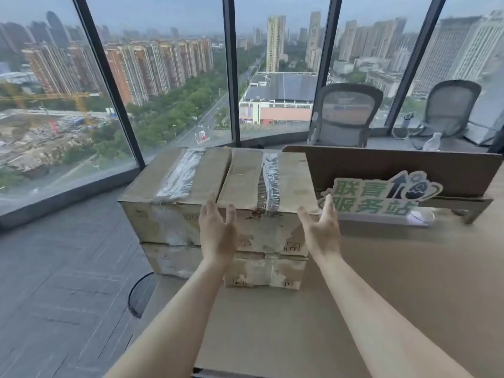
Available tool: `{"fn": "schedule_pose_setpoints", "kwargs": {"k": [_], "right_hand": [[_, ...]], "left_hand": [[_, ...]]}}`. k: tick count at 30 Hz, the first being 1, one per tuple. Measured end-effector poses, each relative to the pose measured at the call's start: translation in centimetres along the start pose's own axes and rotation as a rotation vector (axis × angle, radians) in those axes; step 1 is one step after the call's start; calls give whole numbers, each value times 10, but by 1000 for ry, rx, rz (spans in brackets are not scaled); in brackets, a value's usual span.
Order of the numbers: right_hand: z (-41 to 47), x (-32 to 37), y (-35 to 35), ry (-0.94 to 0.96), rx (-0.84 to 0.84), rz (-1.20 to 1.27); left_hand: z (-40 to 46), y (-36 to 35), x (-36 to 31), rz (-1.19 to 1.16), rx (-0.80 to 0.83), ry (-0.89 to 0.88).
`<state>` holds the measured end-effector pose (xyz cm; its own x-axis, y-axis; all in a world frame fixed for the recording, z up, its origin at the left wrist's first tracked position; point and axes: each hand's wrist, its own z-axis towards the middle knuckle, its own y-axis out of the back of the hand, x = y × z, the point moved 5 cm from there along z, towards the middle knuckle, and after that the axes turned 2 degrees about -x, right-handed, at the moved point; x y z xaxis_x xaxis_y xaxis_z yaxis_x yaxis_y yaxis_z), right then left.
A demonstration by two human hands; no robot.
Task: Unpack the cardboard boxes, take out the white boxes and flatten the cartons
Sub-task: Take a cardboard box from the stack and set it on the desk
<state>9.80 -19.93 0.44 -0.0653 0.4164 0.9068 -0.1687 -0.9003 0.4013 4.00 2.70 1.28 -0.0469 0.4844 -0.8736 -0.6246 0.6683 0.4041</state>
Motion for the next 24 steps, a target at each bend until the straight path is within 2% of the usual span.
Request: {"fn": "schedule_pose_setpoints", "kwargs": {"k": [3,6,11,17,20,24], "right_hand": [[9,-14,-10,-208,13,213],[18,-21,-18,-296,14,318],[28,-29,-23,-333,-29,361],[35,-29,-19,-292,-34,355],[43,-30,-4,-291,-43,312],[45,-30,5,-285,-1,245]], "left_hand": [[8,1,12,-23,-117,76],[12,-2,17,-65,-167,126],[8,-11,23,-34,-131,147],[3,-13,20,-246,-159,277],[5,-11,21,-263,-96,294],[14,-24,18,-228,91,276]]}}
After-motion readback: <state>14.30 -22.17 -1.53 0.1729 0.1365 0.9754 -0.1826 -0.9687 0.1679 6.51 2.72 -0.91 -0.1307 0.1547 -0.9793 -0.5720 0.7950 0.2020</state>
